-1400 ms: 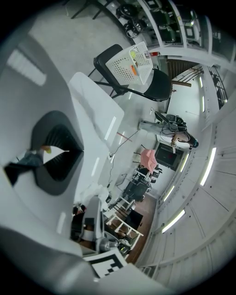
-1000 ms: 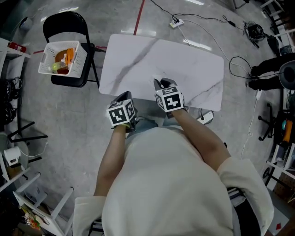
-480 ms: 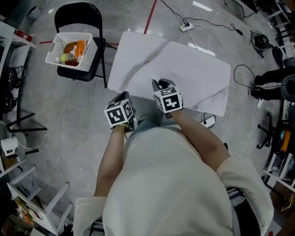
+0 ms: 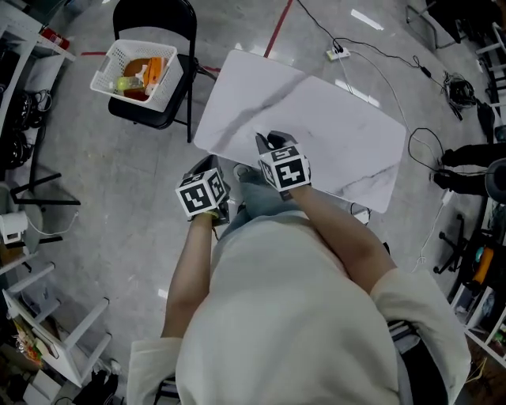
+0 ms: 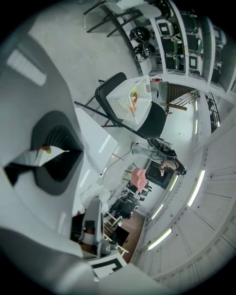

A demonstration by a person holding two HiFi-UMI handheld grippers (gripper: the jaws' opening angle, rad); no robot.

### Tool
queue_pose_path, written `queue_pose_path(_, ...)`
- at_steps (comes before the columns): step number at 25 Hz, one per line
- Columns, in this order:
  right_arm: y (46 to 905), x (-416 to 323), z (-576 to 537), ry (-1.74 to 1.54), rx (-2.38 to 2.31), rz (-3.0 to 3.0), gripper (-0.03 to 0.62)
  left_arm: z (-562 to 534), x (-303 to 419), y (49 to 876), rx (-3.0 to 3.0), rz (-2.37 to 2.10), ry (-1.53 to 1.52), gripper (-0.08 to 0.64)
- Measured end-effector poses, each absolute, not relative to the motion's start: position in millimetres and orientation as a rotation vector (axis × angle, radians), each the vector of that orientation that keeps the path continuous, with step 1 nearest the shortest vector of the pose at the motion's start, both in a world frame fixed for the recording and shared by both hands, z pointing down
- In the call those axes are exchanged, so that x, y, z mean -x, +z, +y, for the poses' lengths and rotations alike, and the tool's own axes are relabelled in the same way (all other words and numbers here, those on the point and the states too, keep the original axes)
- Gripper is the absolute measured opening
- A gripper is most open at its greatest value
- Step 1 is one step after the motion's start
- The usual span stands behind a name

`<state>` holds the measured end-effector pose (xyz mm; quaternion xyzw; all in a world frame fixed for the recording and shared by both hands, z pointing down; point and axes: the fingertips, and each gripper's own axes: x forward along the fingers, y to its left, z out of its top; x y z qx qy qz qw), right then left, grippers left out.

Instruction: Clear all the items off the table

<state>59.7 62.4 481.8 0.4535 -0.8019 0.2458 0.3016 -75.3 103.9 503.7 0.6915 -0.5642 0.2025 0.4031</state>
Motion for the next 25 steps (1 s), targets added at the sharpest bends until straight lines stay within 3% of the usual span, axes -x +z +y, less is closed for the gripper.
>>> queue_pose_path(25, 478.1, 42.6, -84.5, 0.587, -0.939, -2.226, 0.021, -14.2, 155.9, 495.7, -1.594, -1.56, 0.459, 0.008)
